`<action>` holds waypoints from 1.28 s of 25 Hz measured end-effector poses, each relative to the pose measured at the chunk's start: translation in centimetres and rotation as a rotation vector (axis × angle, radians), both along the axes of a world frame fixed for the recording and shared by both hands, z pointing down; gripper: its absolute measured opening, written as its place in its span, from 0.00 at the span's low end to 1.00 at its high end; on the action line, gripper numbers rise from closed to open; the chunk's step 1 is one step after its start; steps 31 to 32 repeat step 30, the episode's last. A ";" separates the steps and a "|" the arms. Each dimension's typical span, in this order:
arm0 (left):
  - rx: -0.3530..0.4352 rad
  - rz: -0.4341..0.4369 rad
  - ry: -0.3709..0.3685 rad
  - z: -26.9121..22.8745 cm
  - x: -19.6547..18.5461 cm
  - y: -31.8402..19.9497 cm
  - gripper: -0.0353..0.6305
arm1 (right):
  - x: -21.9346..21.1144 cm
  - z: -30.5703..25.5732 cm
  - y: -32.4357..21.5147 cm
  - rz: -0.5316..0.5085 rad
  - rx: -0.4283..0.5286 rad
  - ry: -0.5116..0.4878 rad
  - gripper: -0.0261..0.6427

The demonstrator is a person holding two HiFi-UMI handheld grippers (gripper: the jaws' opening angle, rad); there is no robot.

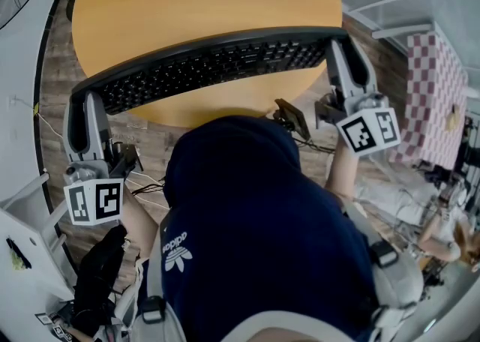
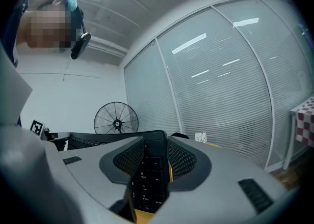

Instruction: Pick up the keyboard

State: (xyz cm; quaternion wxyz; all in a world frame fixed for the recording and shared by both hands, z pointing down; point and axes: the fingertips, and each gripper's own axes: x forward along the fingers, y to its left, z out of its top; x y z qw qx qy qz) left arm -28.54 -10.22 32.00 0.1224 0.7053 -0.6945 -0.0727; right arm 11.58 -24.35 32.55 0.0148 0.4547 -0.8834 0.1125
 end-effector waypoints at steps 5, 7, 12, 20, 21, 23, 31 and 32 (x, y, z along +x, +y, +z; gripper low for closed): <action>0.001 0.000 0.004 0.1 0.0 0.0 0.28 | 0.0 -0.1 -0.1 0.000 -0.001 -0.004 0.23; 0.002 -0.001 0.003 0.0 0.0 0.0 0.28 | 0.0 -0.2 -0.1 0.000 0.000 -0.004 0.23; -0.003 0.000 0.004 0.0 0.0 0.0 0.28 | -0.1 -0.3 -0.1 0.006 -0.004 -0.001 0.23; -0.006 0.004 0.007 0.2 0.1 -0.1 0.28 | 0.0 -0.2 -0.1 0.008 -0.007 0.003 0.23; -0.006 0.004 0.007 0.2 0.1 -0.1 0.28 | 0.0 -0.1 0.0 0.008 -0.008 0.004 0.23; -0.007 0.002 0.007 0.3 0.1 -0.1 0.28 | 0.0 -0.1 0.0 0.008 -0.010 0.005 0.23; -0.011 0.002 0.007 0.3 0.0 -0.1 0.28 | -0.1 0.0 -0.1 0.007 -0.011 0.008 0.23; -0.011 0.002 0.007 0.3 0.0 -0.1 0.28 | -0.1 0.0 -0.1 0.007 -0.011 0.008 0.23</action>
